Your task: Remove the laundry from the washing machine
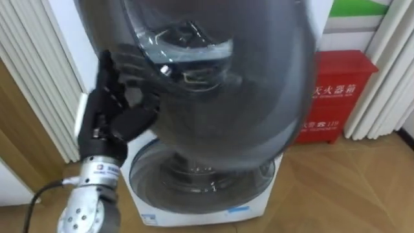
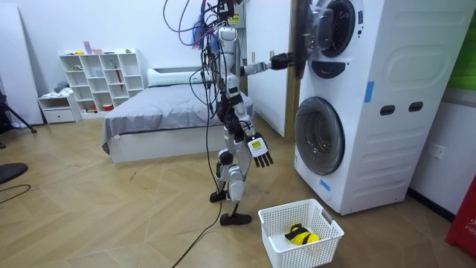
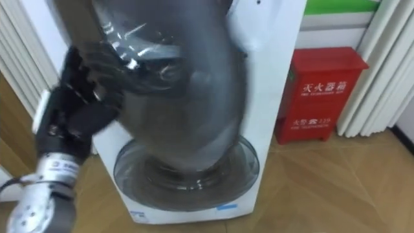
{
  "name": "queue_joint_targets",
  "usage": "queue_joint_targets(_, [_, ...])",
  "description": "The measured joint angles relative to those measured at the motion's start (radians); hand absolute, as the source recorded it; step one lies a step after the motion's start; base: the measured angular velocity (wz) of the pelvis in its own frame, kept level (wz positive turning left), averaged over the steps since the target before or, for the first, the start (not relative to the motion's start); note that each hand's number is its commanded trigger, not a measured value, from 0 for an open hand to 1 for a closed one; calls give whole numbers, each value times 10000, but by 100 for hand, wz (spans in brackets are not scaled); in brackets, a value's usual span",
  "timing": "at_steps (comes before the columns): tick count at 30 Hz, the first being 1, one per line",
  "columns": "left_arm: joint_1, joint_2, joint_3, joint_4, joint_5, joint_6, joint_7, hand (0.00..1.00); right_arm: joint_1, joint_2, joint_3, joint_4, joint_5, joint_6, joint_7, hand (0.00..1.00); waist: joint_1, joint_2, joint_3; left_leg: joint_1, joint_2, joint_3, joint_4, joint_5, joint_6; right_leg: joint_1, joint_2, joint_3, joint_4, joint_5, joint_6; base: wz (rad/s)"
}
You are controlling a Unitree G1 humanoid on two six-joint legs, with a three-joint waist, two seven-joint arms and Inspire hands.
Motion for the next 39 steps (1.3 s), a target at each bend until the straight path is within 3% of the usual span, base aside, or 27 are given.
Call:
queue_joint_targets(2, [36, -2, -645, 624, 39, 266, -256, 0, -159, 15, 156, -5, -55, 0, 11, 0, -30, 12, -3, -37, -2, 11, 1, 1, 2, -64, 1, 32, 5, 0, 0, -6])
queue_joint_targets(4, [117, -27, -1557, 1115, 108, 781, -690, 0, -304, 43, 160, -41, -67, -10, 30, 0, -85, -106, 71, -56, -1, 70, 1, 1, 2, -101, 2, 54, -1, -7, -11, -7])
queue_joint_targets(8, [129, -56, -2116, 2026, 115, 854, -1303, 0, -335, 43, 122, 3, -267, -13, 155, 0, -315, -395, 145, -68, 9, 112, 15, 3, -2, -141, 15, 78, -14, -25, -37, -5])
queue_joint_targets(10, [129, -40, -2127, 2377, 126, 866, -1456, 0, -233, 36, 113, 0, -317, -12, 229, 0, -358, -517, 59, -162, 19, 216, 14, 3, -2, -269, 26, 164, -14, -20, -43, -12])
queue_joint_targets(12, [135, -22, -2136, 2508, 147, 889, -1475, 0, -132, 38, 114, 1, -314, -9, 244, 0, -361, -546, 35, -148, 20, 264, 14, 3, -2, -274, 25, 189, -3, -18, -42, -7])
queue_joint_targets(14, [145, -21, -2138, 2652, 165, 896, -1477, 0, -109, 37, 109, 2, -298, -9, 239, 0, -346, -520, 14, -98, 27, 296, 5, 3, -2, -251, 27, 198, 7, -15, -41, -5])
queue_joint_targets(17, [323, 24, -2188, 3393, 422, 841, -1475, 0, -84, 18, 111, -38, -359, -8, 215, 0, -328, -352, -126, 27, 39, 338, -20, 3, -2, -182, 58, 274, 15, -14, -43, -13])
queue_joint_targets(20, [759, 28, -2113, 5347, 990, 573, -1474, 0, -14, 16, 65, -40, -363, -1, 231, 0, -255, -273, -132, 498, 88, 338, -255, 3, -2, 104, 176, 433, -48, -14, -45, -23])
queue_joint_targets(21, [1058, 51, -1921, 6278, 1289, 591, -1465, 0, 14, 20, -10, -43, -346, -7, 227, 0, -264, -229, -167, 607, 99, 317, -254, 3, -2, 255, 192, 406, -144, -6, -59, -24])
queue_joint_targets(24, [1681, 90, -1264, 8320, 1903, 570, -1407, 0, 245, -6, -209, -42, -203, -12, 91, 0, -138, -302, -118, 683, 103, 331, -253, 2, -3, 347, 201, 374, -212, -2, -66, -7])
queue_joint_targets(27, [2194, 135, 208, 10103, 2594, 338, -1133, 0, 465, 32, -573, 26, -182, 10, 207, 0, 314, -376, -73, 645, 102, 327, -288, -8, -18, 233, 220, 404, -312, 15, -93, -6])
queue_joint_targets(29, [2516, 356, 1243, 11322, 2608, 246, -662, 0, 468, 35, -675, 247, -120, 37, 240, 0, 572, -410, -70, 615, 150, 295, -377, -58, -96, 234, 284, 416, -320, 27, -111, -4])
queue_joint_targets(30, [2694, 640, 1817, 12103, 2692, 202, -232, 0, 494, 44, -680, 276, -62, 66, 248, 0, 741, -432, -79, 658, 223, 335, -419, -151, -172, 231, 363, 414, -323, 35, -125, 0])
queue_joint_targets(31, [2938, 861, 1982, 12569, 2729, 208, 260, 0, 528, 29, -673, 285, -38, 64, 286, 0, 862, -472, -101, 683, 241, 336, -424, -175, -176, 244, 379, 417, -329, 42, -137, 0])
queue_joint_targets(33, [3555, 1033, 2045, 12907, 2987, 313, 729, 0, 610, -59, -674, 355, 25, 53, 308, 0, 1021, -398, -98, 774, 242, 334, -419, -244, -151, 303, 377, 422, -324, 55, -114, 2])
queue_joint_targets(35, [3892, 893, 2061, 13051, 3251, 618, 887, 0, 602, -90, -677, 470, 123, 34, 290, 0, 1121, -296, -85, 751, 210, 287, -376, -282, -93, 398, 332, 390, -326, 87, -62, 11])
queue_joint_targets(37, [4044, 454, 2221, 13052, 3270, 928, 915, 0, 532, -88, -673, 726, 374, -50, 297, 0, 1121, -221, -83, 638, 172, 145, -309, -308, -49, 407, 264, 264, -325, 107, -29, 16])
queue_joint_targets(39, [3974, 155, 2228, 13050, 3494, 1006, 892, 0, 531, -84, -675, 758, 471, -72, 319, 0, 1118, -219, -85, 601, 174, 77, -263, -310, -51, 445, 250, 171, -327, 107, -29, 12])
